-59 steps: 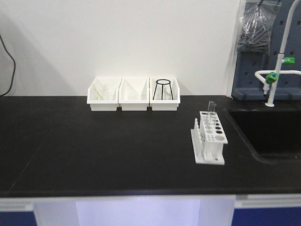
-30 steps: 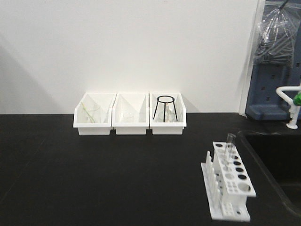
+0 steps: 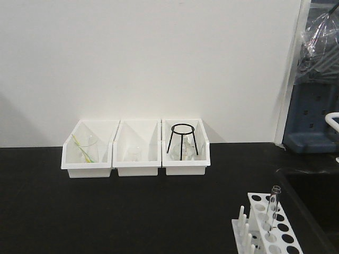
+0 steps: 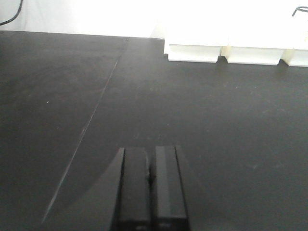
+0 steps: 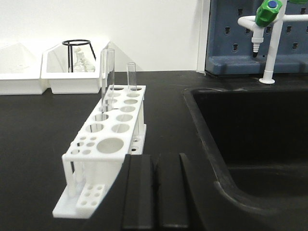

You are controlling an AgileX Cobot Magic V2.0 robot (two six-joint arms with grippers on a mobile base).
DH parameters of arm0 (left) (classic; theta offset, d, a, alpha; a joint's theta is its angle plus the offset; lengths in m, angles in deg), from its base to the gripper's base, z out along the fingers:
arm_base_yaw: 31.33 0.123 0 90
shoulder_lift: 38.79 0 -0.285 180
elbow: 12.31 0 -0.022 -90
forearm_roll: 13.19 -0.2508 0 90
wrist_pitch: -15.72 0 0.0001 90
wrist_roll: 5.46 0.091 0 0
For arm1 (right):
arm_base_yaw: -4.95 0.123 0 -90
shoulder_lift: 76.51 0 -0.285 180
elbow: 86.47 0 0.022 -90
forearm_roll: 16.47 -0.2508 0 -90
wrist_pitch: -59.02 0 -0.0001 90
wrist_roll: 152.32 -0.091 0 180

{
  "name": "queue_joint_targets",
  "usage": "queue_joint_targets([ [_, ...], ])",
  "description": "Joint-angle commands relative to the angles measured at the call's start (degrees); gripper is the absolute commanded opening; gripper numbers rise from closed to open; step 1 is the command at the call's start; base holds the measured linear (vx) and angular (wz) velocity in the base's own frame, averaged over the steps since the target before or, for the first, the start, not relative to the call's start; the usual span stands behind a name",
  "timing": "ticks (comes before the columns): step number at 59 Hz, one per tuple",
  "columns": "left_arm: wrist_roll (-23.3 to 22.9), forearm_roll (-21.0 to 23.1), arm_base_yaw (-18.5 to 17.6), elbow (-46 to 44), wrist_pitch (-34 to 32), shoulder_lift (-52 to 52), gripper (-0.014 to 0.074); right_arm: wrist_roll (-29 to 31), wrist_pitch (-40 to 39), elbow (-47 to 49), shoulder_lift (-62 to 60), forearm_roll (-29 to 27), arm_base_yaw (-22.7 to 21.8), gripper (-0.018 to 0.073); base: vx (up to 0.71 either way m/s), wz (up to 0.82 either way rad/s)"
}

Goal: Flip and reinsert test tube from rack
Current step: 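Move the right gripper down toward a glass test tube in the rack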

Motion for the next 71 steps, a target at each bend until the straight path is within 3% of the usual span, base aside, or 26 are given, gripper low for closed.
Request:
queue_joint_targets([
  [1,0.0,0.2,-0.3,0.1,-5.0,0.7,-0.0006,0.2,-4.7,0.0,-0.6,0.3,-0.2,-0.0008,0.14,-0.04],
  [33,0.0,0.2,-0.3,0.1,-5.0,0.7,-0.0006,0.2,-6.5,0.0,-0.6,0.2,-0.2,-0.0008,0.04,-0.02],
  [45,0.0,0.2,-0.3,0.1,-5.0,0.7,-0.0006,0.4,-28.9,7.7,0.2,-0.5,-0.3,-0.0008,0.00,0.00],
  [56,0.0,0.2,-0.3,0.1,-5.0,0.7,-0.0006,9.6,-27.9,26.9,19.8,-5.2,-0.3,-0.0008,0.00,0.01],
  [64,0.0,0.2,-0.3,0.1,-5.0,0.7,-0.0006,10.1,-27.9,35.7,36.6,-9.5,-0.3,-0.0008,0.00,-0.01],
  [71,0.0,0.2,-0.3,0.1,-5.0,0.7,-0.0006,10.1,-28.7,39.5,47.6,-9.4,-0.3,-0.0008,0.00,0.00],
])
